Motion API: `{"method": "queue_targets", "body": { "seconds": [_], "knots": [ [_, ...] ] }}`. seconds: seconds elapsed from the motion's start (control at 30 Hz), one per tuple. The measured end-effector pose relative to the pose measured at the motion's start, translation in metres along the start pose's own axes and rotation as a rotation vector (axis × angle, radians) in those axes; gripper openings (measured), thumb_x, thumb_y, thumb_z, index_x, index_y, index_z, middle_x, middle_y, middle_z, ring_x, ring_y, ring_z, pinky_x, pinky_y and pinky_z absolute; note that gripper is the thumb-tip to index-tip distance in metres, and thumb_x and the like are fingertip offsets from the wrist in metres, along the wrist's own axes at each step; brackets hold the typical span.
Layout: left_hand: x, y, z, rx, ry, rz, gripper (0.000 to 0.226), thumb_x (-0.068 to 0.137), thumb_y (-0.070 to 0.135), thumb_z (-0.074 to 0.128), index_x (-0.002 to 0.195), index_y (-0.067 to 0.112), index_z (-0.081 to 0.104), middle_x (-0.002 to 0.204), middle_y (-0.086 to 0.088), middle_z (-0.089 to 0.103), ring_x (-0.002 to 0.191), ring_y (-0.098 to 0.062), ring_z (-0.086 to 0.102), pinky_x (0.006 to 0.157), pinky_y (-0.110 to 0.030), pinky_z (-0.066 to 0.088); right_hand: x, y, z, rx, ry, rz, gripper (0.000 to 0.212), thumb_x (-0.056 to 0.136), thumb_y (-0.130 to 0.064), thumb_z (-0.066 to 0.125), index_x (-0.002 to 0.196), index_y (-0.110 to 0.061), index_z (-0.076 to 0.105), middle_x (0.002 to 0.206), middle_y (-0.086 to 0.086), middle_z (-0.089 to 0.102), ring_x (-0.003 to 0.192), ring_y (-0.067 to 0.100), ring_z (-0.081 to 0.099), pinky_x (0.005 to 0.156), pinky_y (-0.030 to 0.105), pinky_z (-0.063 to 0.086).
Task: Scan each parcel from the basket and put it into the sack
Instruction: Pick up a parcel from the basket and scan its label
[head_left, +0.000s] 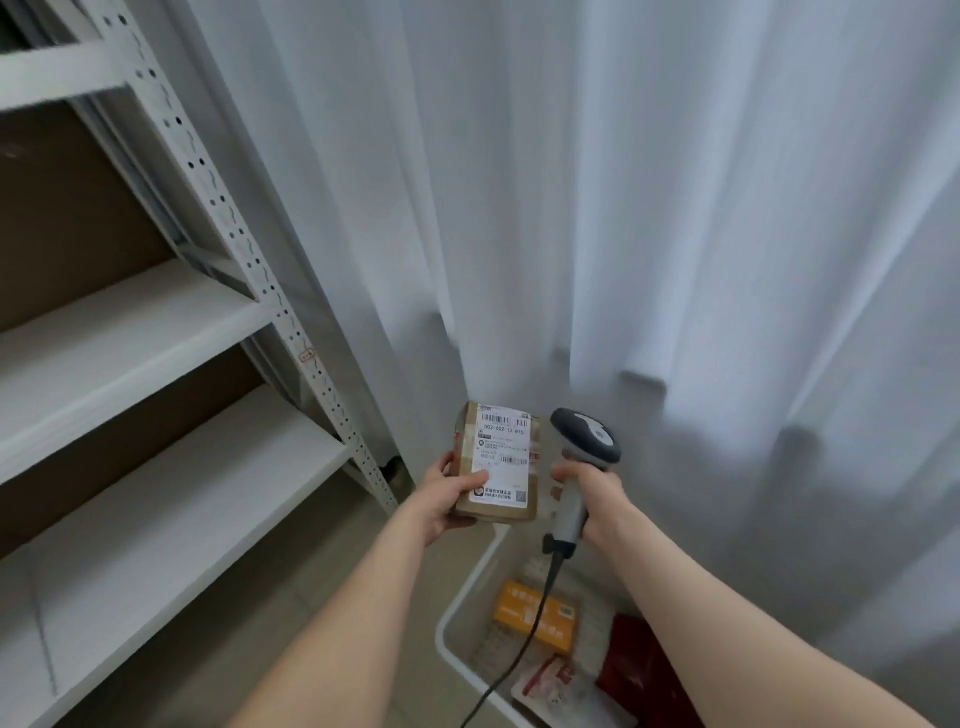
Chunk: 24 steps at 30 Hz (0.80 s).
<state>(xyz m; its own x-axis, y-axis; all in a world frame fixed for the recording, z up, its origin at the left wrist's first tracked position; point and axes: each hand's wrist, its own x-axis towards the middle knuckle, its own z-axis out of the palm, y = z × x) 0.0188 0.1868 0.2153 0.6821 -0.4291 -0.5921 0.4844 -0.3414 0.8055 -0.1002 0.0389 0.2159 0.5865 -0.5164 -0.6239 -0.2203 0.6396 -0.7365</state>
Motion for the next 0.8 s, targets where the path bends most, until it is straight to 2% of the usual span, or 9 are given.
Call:
{"method": "queue_targets", "body": {
  "seconds": [0.13,0.23,0.33,0.53,0.8],
  "knots": [
    [-0.014,0.010,-0.019,0.032,-0.006,0.062,0.073,0.083,0.006,0.069,0.144,0.025,0.034,0.121,-0.007,0.064,0.103,-0.030,0.063,0.092,-0.054,0.048,-0.033,-0.009,0.027,-0.061,-0.145,-0.009,0.014,0.084,0.005,0.057,0.096,0.001,0.060,0.073,0.014,0.065,0.054,0.020,0.056,0.056,0.032,0.049],
    [-0.022,0.013,-0.038,0.042,-0.027,0.078,0.069,0.083,0.004,0.068,0.142,0.025,0.037,0.118,-0.007,0.065,0.104,-0.031,0.063,0.095,-0.058,0.046,-0.051,-0.008,0.051,-0.101,-0.165,-0.046,0.012,0.086,0.000,0.054,0.096,0.003,0.061,0.060,0.009,0.059,0.044,0.015,0.050,0.047,0.027,0.045],
    [-0.029,0.013,-0.055,0.034,-0.042,0.075,0.062,0.084,0.004,0.067,0.137,0.025,0.042,0.114,-0.007,0.066,0.103,-0.031,0.063,0.095,-0.059,0.045,-0.065,-0.007,0.073,-0.146,-0.153,-0.071,0.017,0.086,-0.003,0.056,0.101,0.004,0.061,0.057,0.008,0.058,0.043,0.015,0.049,0.045,0.026,0.044],
    [-0.029,0.006,-0.079,0.040,-0.060,0.085,0.056,0.086,0.004,0.065,0.134,0.024,0.043,0.106,-0.002,0.067,0.096,-0.028,0.064,0.094,-0.057,0.047,-0.085,-0.012,0.095,-0.208,-0.160,-0.055,0.006,0.088,-0.007,0.056,0.089,-0.002,0.056,0.058,0.008,0.056,0.041,0.015,0.047,0.044,0.023,0.043],
    [-0.028,0.006,-0.102,0.022,-0.011,0.114,0.060,0.086,0.004,0.065,0.137,0.023,0.040,0.119,-0.009,0.064,0.103,-0.032,0.062,0.095,-0.057,0.046,-0.106,-0.014,0.116,-0.295,-0.178,-0.057,0.004,0.089,-0.008,0.055,0.088,-0.004,0.054,0.062,0.009,0.055,0.044,0.014,0.048,0.046,0.022,0.045]
  ]
}}
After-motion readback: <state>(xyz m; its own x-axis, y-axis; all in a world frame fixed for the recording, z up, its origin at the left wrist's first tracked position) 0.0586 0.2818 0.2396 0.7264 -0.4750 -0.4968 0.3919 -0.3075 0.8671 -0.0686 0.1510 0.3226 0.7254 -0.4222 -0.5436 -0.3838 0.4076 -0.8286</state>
